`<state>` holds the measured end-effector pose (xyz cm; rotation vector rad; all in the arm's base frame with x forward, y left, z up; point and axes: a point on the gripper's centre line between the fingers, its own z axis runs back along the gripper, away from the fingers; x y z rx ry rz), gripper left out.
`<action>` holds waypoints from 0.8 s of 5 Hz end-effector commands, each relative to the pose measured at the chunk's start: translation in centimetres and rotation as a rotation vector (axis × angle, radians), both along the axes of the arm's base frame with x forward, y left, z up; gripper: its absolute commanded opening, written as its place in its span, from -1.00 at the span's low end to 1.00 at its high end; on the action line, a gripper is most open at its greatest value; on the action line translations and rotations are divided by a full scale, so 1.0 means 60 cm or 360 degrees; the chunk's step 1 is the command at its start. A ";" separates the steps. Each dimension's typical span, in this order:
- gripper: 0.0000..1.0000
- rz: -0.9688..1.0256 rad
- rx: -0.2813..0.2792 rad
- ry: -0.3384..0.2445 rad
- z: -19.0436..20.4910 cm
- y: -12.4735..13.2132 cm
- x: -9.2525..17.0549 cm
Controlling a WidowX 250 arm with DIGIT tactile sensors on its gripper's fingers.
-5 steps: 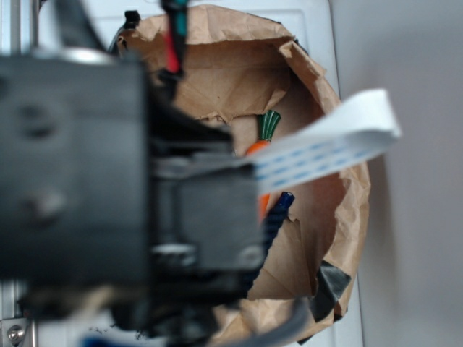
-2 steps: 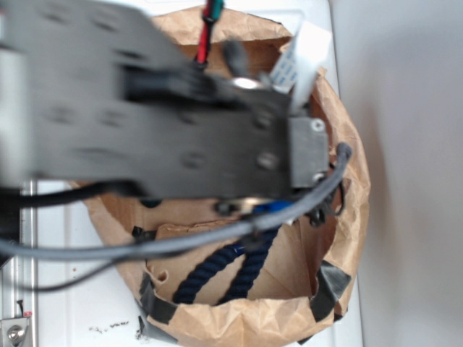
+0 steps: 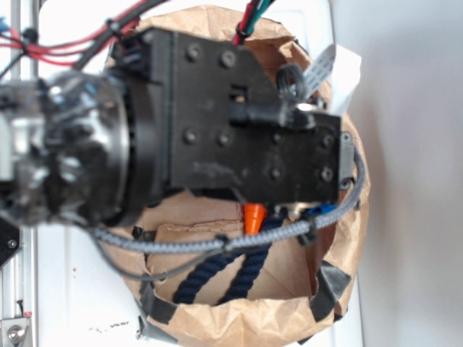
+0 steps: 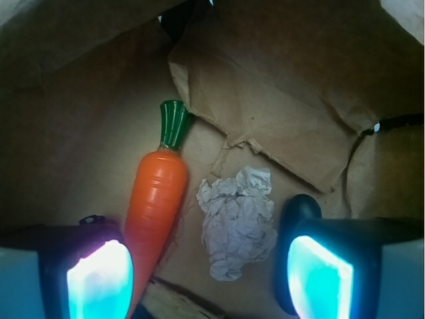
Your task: Grab the carrot.
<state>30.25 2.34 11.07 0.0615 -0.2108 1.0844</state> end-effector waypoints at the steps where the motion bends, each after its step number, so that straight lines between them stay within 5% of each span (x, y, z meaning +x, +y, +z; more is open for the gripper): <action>1: 1.00 0.0009 0.0003 -0.0107 0.041 0.024 -0.004; 2: 1.00 0.0009 0.0003 -0.0107 0.041 0.024 -0.004; 3: 1.00 -0.0029 -0.0054 -0.0198 -0.008 0.017 0.012; 4: 1.00 -0.0083 -0.0021 -0.0270 -0.031 0.010 0.031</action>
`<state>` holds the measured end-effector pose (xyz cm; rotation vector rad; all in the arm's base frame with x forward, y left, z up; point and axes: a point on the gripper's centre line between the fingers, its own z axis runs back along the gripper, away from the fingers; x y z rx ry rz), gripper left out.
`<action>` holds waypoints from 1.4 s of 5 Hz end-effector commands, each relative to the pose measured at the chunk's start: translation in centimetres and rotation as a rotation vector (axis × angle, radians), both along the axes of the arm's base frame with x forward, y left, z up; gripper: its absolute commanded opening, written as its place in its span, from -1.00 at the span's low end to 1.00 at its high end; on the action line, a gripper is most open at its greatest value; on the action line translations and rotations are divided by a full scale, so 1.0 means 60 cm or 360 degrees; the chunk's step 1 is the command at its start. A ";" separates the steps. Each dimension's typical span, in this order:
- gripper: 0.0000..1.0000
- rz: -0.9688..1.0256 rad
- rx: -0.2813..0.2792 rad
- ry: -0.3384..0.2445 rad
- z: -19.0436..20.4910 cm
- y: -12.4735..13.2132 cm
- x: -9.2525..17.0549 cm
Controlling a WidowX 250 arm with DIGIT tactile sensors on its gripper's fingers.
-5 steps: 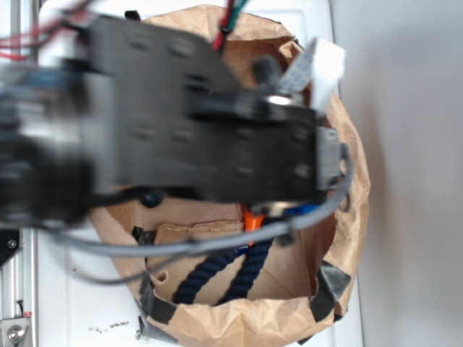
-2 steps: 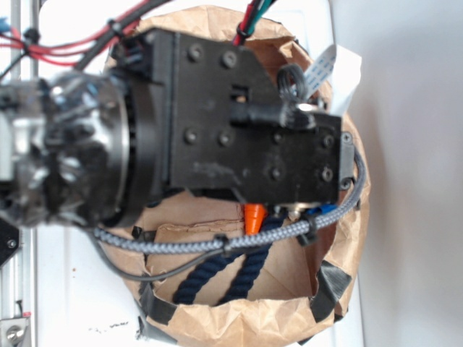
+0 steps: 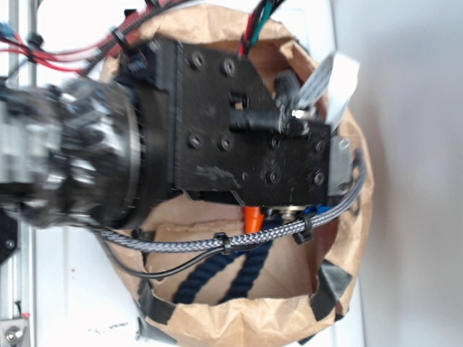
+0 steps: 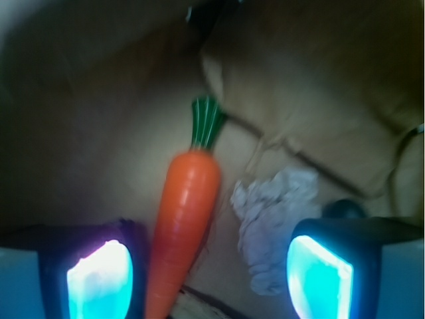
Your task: Grab the carrot.
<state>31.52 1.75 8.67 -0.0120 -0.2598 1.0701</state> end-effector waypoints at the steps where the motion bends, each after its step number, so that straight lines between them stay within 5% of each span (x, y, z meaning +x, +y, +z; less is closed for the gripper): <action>1: 1.00 -0.0092 0.0042 -0.0115 -0.006 0.019 0.023; 6: 1.00 -0.0084 0.0113 -0.0047 -0.076 -0.007 0.020; 7: -1.00 -0.0031 0.0085 -0.0056 -0.062 0.000 0.020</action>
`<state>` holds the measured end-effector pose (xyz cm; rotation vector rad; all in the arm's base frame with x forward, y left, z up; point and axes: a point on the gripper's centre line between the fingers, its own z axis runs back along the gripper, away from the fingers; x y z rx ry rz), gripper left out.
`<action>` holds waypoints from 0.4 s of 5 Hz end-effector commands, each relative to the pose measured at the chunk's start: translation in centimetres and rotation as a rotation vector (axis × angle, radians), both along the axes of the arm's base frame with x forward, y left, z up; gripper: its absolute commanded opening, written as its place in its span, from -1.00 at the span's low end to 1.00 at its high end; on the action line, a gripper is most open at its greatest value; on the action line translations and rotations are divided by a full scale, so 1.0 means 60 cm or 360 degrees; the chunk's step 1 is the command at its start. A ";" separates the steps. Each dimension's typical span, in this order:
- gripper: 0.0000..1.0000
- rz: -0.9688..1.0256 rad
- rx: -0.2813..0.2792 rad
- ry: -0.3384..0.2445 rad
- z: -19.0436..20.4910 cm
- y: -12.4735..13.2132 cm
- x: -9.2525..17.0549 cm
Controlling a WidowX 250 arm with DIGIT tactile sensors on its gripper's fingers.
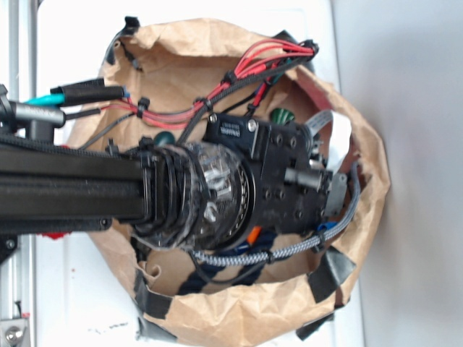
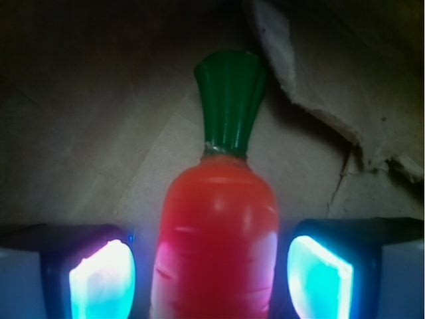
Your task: Grab the carrot.
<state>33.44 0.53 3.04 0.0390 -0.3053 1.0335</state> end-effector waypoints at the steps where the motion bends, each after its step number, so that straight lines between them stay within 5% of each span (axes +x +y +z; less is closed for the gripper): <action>1: -1.00 0.0063 -0.0005 -0.0098 0.042 0.024 -0.011; 2: -1.00 0.0035 -0.0063 -0.0092 0.074 0.035 -0.014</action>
